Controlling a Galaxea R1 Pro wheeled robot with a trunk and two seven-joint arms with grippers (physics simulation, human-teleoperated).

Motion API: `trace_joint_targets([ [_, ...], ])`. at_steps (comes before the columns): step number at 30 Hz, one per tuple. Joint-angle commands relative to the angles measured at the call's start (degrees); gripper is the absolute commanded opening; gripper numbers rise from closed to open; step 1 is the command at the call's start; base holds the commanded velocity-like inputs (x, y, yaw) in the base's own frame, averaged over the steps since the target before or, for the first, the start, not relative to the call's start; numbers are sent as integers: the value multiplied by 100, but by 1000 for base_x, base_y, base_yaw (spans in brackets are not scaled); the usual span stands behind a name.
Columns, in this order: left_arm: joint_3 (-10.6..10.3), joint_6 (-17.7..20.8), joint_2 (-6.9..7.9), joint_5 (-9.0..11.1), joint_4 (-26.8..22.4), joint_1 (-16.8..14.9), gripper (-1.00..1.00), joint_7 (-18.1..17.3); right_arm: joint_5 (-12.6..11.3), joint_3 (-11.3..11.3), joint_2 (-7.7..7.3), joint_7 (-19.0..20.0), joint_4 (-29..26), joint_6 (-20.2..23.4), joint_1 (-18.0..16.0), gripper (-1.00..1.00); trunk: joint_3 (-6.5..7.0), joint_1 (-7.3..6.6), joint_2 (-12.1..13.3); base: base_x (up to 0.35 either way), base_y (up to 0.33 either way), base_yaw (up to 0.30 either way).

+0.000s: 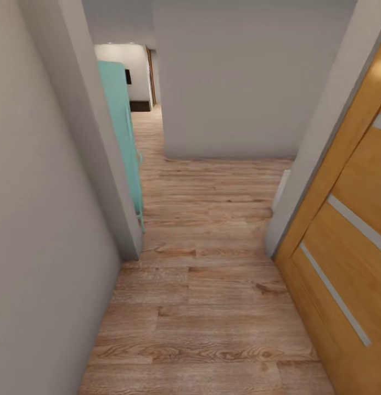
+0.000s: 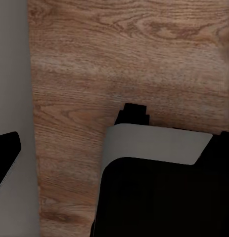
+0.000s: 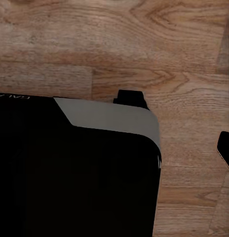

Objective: Move the two storage containers from the living room to the garage. In the garage, place one container on the floor and stack the other container on top of it (either order is fine).

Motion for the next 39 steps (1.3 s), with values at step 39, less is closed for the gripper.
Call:
trace_joint_targets([
  [39,1,6,20,57,-3,-3,100,16,-60,48,4,-6,19,-35,3,100,-4,3,-2,322,0,0],
])
